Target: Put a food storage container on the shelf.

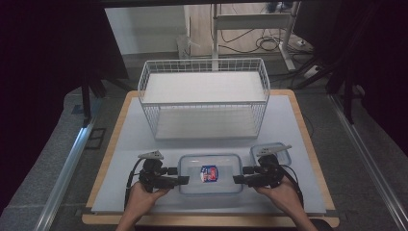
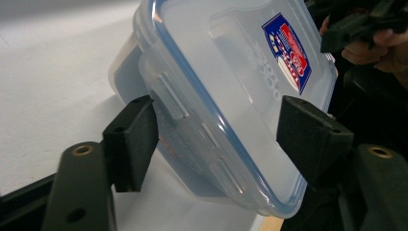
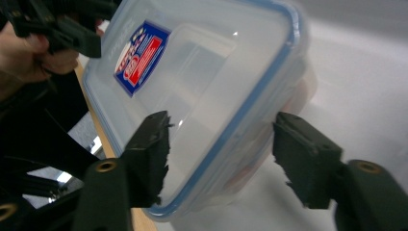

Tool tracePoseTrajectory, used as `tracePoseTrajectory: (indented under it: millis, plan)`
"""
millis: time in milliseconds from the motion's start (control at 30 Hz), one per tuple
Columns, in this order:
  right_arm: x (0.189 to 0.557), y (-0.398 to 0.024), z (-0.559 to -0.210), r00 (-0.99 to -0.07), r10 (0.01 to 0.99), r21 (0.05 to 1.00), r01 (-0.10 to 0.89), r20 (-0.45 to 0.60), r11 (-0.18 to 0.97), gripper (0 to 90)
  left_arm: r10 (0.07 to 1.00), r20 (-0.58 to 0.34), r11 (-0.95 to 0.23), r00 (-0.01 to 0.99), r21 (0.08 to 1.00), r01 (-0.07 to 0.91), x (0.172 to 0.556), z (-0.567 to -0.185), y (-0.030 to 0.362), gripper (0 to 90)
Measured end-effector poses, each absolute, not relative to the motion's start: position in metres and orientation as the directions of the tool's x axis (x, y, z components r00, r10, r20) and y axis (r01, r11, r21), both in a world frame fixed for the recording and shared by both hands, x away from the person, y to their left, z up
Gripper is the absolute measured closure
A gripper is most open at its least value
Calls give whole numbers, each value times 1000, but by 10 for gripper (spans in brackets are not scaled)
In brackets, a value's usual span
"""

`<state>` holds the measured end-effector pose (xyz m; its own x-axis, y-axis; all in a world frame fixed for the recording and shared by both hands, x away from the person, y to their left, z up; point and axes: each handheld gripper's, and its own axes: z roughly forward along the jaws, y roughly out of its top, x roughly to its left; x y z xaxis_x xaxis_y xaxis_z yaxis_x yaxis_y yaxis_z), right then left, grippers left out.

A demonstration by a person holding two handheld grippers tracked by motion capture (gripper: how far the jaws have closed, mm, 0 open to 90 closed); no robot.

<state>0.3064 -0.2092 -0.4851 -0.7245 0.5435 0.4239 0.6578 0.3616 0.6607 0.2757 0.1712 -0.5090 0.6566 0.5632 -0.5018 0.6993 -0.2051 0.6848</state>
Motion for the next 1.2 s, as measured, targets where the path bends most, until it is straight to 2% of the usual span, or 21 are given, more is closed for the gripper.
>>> tracePoseTrajectory:
  millis: [100,267,367,600,900,1033,1200]
  plan:
    - [309,-215,-484,-723,531,672,658,441,339,447,552,-506,-186,663,700,690,271,-509,175,387]
    - [312,-211,-489,-713,507,658,679,485,325,350,553,-490,-192,674,712,675,267,-508,176,411]
    - [312,-211,-490,-709,504,655,684,494,321,344,553,-489,-188,675,716,673,265,-509,176,413]
    - [308,-218,-492,-684,496,644,710,535,285,457,548,-525,-151,652,704,694,264,-512,178,423]
    - [308,-221,-494,-661,489,628,733,569,262,476,528,-594,-95,607,669,737,265,-518,180,433]
    - [307,-221,-495,-660,485,627,735,573,260,476,525,-598,-105,606,661,743,264,-520,178,391]
    - [306,-221,-494,-664,488,628,731,567,265,476,507,-630,-90,589,641,762,266,-520,181,441]
